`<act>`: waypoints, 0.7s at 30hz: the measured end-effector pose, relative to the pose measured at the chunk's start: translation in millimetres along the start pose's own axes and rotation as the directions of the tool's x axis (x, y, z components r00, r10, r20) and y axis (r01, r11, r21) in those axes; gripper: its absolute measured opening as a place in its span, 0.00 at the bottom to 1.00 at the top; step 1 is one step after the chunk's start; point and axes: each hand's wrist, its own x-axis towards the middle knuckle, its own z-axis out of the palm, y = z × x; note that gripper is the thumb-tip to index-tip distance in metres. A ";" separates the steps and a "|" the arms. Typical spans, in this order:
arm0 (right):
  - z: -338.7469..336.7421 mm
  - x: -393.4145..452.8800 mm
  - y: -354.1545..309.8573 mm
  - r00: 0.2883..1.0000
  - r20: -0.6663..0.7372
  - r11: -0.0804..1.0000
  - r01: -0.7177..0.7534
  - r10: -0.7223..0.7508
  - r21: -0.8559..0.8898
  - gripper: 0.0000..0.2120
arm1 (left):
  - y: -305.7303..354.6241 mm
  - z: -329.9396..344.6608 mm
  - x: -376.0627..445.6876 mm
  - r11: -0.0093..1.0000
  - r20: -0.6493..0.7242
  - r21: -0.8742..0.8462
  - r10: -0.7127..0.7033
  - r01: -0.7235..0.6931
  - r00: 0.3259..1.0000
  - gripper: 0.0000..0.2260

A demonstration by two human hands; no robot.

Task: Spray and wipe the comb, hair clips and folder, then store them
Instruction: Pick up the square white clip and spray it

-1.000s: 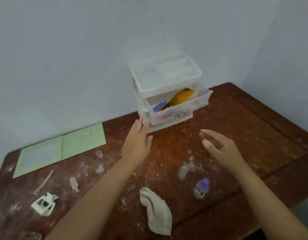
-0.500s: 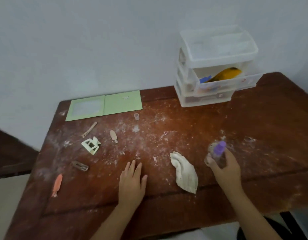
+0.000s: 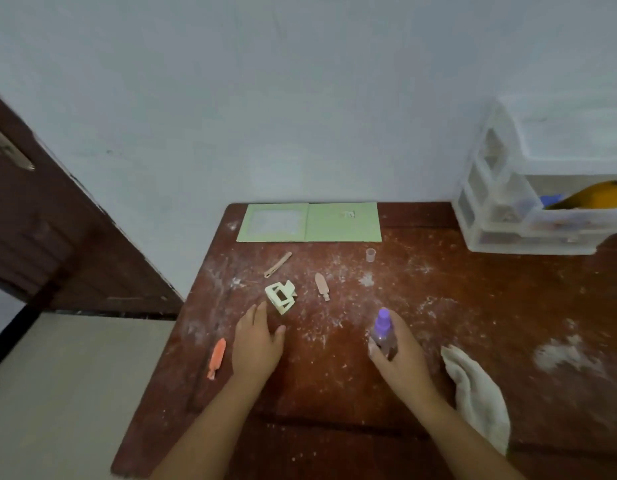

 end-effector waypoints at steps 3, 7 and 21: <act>3.7 0.9 1.9 1.000 0.030 1.000 0.001 0.000 -0.030 0.30 | 7.3 -6.4 37.4 0.997 -0.003 -0.037 0.061 -0.062 0.998 0.19; 4.9 3.4 7.6 0.999 0.039 0.999 0.028 -0.027 -0.019 0.29 | 12.7 -2.1 78.8 0.972 0.111 0.060 0.221 -0.228 0.969 0.21; -21.5 -4.3 -22.4 0.993 0.119 0.985 -0.020 -0.001 0.174 0.32 | 8.1 -15.5 63.2 0.980 0.358 -0.045 0.198 -0.195 0.913 0.14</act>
